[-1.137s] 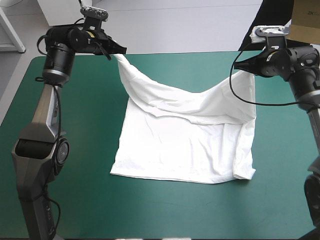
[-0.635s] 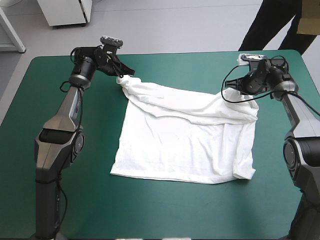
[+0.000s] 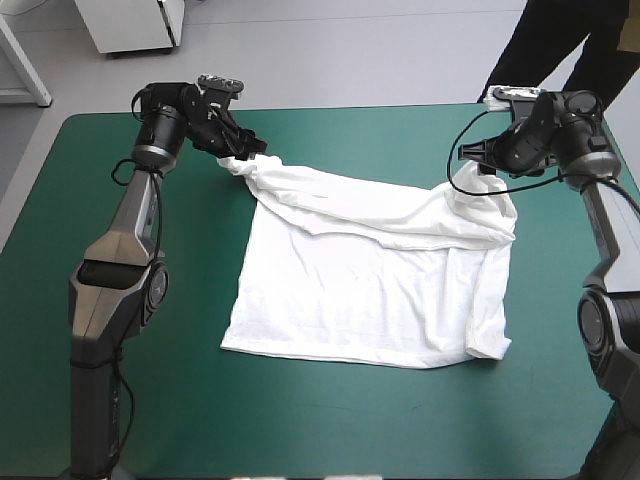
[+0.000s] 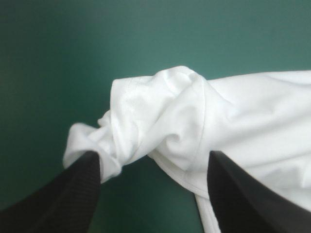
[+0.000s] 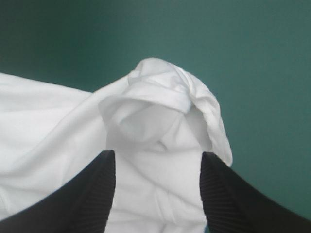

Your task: Fold the cloth

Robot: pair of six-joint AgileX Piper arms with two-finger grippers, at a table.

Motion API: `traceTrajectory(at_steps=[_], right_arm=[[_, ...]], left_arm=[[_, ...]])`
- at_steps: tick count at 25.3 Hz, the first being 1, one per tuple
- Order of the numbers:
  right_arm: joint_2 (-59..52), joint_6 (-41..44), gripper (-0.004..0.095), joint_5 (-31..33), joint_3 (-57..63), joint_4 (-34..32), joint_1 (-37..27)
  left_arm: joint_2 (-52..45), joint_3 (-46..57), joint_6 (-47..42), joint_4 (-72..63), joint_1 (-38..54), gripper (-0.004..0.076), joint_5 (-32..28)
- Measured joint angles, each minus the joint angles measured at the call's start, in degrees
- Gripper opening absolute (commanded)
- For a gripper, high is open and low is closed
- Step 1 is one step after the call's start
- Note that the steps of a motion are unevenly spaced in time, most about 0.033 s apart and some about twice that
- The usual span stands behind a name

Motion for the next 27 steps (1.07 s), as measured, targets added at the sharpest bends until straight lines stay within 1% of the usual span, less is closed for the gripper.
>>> traceTrajectory(at_steps=[1, 3, 4, 6, 7, 10, 13, 14, 18, 21, 23, 27], right_arm=[[-1.65, 0.00, 0.0510, 2.05, -0.04, -0.77, 0.00], [-3.69, 0.09, 0.0510, 3.94, 0.22, -1.14, 0.00], [-4.59, 0.09, 0.0510, 4.50, 0.34, -1.19, 0.00], [-8.09, 0.23, 0.0510, 5.53, 1.99, -1.32, 0.00], [-10.65, 0.23, 0.0510, 6.38, 4.00, -1.44, -0.06], [-14.95, 0.23, 0.0498, 7.12, 8.60, -1.44, -0.06], [-19.50, 0.23, 0.0442, 7.44, 13.42, -0.84, -0.06], [-21.92, 0.23, 0.0435, 7.51, 15.34, -0.79, -0.06], [-26.17, 0.23, 0.0417, 7.68, 19.01, -0.73, -0.06], [-28.74, 0.19, 0.0416, 8.21, 20.79, -0.55, -0.06], [-30.44, 0.19, 0.0416, 8.75, 21.48, -0.43, -0.06], [-33.54, 0.19, 0.0416, 9.27, 22.51, -0.36, -0.06]], left_arm=[[-1.23, 0.00, -0.71, 0.06, 0.00, 0.0442, 0.28], [-3.58, 0.59, -2.04, 0.06, 0.00, 0.0428, 0.43], [-4.91, 1.48, -2.31, 0.06, 0.00, 0.0410, 0.43], [-10.60, 7.08, -2.69, 0.41, 0.00, 0.0371, 0.43], [-14.99, 13.12, -2.92, 0.73, 0.00, 0.0365, 0.35], [-22.61, 24.93, -3.17, 0.84, 0.00, 0.0364, 0.30], [-30.72, 37.61, -4.08, 0.38, -0.06, 0.0365, 0.30], [-35.31, 43.44, -4.68, 0.42, -0.68, 0.0364, 0.30], [-43.88, 52.81, -7.06, 1.41, -4.10, 0.0364, 0.23], [-48.80, 58.93, -11.29, 3.89, -8.89, 0.0364, 0.18], [-51.25, 62.48, -15.72, 6.93, -12.78, 0.0364, 0.18], [-53.01, 68.47, -24.53, 10.81, -18.04, 0.0365, 0.06]])
